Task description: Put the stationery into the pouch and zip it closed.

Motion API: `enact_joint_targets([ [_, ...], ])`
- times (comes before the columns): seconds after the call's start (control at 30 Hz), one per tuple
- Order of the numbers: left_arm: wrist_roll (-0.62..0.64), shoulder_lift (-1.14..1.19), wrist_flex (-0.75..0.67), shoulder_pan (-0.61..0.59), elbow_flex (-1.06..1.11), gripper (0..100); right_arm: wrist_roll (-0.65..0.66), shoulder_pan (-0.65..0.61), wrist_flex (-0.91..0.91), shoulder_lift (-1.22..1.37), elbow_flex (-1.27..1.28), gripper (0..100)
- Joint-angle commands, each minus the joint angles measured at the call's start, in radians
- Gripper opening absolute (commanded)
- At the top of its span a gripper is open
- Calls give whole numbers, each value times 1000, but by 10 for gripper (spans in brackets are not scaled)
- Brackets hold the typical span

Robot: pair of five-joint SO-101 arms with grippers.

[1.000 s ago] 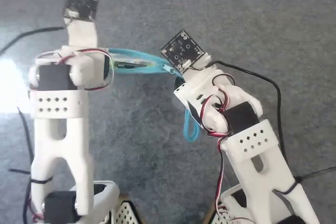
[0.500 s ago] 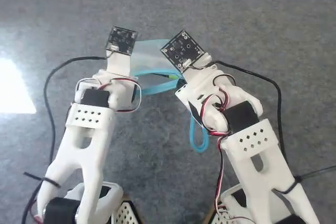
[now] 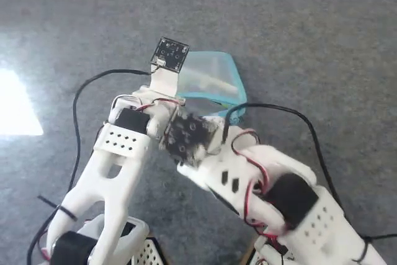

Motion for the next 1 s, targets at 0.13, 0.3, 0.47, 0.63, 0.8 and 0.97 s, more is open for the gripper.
enact_joint_targets([
  [0.13,104,49,-40,-66,18,12,-2,262,147,-84,84,13],
  [0.3,212,28,-123,-169,54,12,-190,288,-91,-7,321,104],
  [0.47,273,32,-199,-256,76,12,-224,288,-229,150,334,189],
  [0.63,279,28,-201,-267,77,12,-292,289,-323,291,338,170],
  [0.8,279,35,-203,-264,74,12,-417,268,-354,378,341,171],
  [0.97,279,35,-201,-264,73,12,-325,226,-263,363,338,165],
])
